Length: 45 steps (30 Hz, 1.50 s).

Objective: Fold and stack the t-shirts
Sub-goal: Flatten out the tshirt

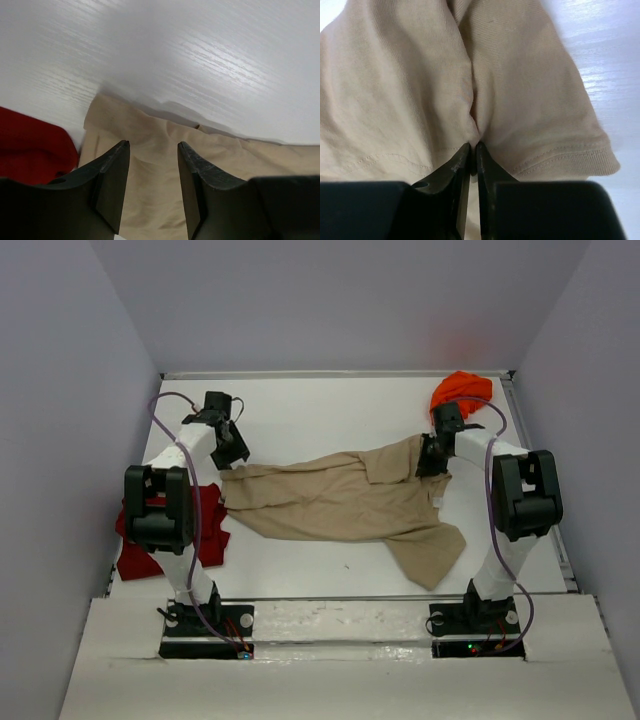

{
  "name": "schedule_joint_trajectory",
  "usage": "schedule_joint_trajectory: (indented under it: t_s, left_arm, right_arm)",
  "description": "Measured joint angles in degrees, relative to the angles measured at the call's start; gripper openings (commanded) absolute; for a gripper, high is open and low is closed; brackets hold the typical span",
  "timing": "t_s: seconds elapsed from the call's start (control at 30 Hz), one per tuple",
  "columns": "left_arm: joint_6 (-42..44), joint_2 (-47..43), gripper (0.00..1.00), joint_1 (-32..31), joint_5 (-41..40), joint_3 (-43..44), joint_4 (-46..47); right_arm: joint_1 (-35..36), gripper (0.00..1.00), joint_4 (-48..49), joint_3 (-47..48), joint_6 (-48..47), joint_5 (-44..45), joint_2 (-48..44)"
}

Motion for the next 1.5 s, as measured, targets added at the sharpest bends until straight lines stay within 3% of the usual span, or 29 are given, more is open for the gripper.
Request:
schedule_joint_trajectory:
  t_s: [0.1, 0.5, 0.7, 0.77, 0.8, 0.87, 1.3, 1.5]
  left_arm:
    - [0.0, -0.8, 0.53, -0.7, 0.0, 0.0, 0.0]
    - [0.2, -1.0, 0.53, -2.4, -1.2, 0.0, 0.0]
    - [0.5, -1.0, 0.53, -2.8, -1.4, 0.0, 0.0]
    - [0.7, -1.0, 0.53, -2.8, -1.6, 0.0, 0.0]
    - [0.7, -1.0, 0.53, -2.8, -1.7, 0.0, 0.0]
    - [0.7, -1.0, 0.53, -2.8, -1.7, 0.0, 0.0]
    - [0.8, -1.1, 0.53, -2.9, -0.9, 0.0, 1.0]
    - [1.1, -2.0, 0.53, -3.0, -0.8, 0.0, 2.8]
  right_arm:
    - [0.0, 0.23, -0.7, 0.5, 0.0, 0.4, 0.0]
    - [0.1, 0.29, -1.4, 0.2, -0.6, 0.3, -1.6]
    - [0.1, 0.22, -1.4, 0.2, -1.1, 0.3, -1.6]
    - [0.1, 0.15, -1.3, 0.2, -1.2, 0.1, -1.6]
    - [0.3, 0.06, -1.3, 0.2, -1.2, 0.1, -1.6]
    - [0.5, 0.00, -1.4, 0.2, -1.3, 0.1, -1.6]
    - [3.9, 0.00, -0.7, 0.3, -1.3, 1.4, -2.1]
    - [4.2, 0.00, -0.6, 4.9, -1.3, 1.1, -5.2]
